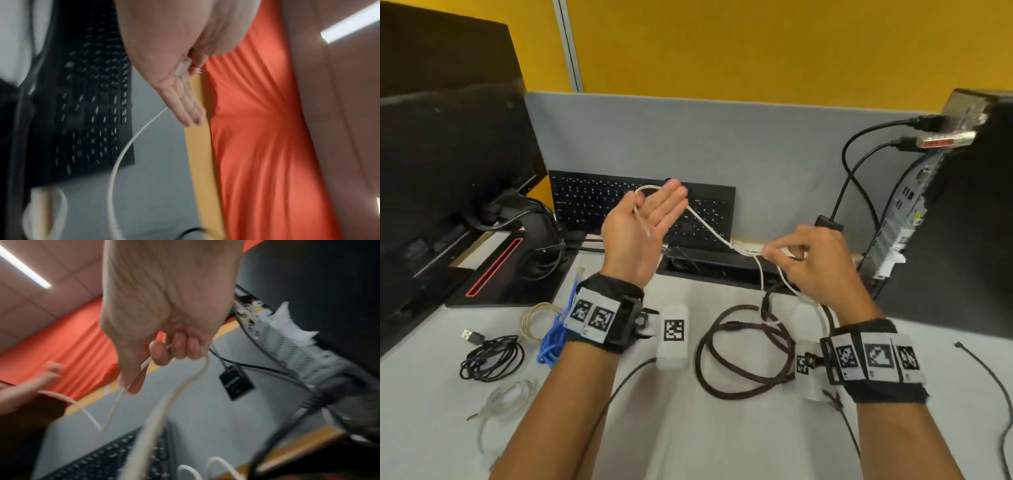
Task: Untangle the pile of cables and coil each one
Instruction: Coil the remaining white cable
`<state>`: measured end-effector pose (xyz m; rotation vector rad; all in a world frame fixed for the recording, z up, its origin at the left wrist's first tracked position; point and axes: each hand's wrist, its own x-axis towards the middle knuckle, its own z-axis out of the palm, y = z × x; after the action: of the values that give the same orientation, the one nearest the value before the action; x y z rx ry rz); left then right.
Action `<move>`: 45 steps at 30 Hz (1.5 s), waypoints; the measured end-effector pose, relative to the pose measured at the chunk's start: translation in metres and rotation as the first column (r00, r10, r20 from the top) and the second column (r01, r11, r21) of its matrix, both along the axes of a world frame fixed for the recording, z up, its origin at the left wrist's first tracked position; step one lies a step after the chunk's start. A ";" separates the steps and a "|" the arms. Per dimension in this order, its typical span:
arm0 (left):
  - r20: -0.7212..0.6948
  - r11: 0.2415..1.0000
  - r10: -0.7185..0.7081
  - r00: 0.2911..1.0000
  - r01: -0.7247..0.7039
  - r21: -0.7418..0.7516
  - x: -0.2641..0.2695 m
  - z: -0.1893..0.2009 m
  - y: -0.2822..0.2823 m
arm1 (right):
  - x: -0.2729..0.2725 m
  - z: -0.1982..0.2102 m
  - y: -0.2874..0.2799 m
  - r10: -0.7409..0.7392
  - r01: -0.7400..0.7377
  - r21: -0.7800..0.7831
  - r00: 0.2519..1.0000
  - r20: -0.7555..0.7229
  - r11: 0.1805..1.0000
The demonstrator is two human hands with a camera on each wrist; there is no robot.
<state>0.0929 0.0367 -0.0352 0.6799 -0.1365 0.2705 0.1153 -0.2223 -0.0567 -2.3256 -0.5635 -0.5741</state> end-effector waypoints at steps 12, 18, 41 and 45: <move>-0.150 0.450 -0.211 0.966 0.233 0.862 -0.006 -0.014 -0.022 | 0.009 0.016 0.011 -0.010 -0.035 0.409 0.994 0.108 0.912; -0.224 0.856 -0.384 0.896 0.436 0.277 -0.002 -0.007 -0.012 | 0.011 0.020 0.012 -0.061 -0.011 0.451 0.988 0.145 0.892; -0.170 0.505 -0.115 0.979 0.205 0.839 -0.012 -0.006 -0.022 | -0.014 0.024 0.058 0.304 -0.254 0.368 0.949 -0.085 0.895; -0.210 0.526 -0.128 0.969 0.246 0.814 -0.012 -0.007 -0.022 | -0.007 0.020 0.051 0.180 -0.149 0.417 0.983 -0.037 0.897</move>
<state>0.0811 0.0150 -0.0417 1.6506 -0.2223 -0.0836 0.1081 -0.1710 -0.0372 -1.8697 -0.5384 -0.4708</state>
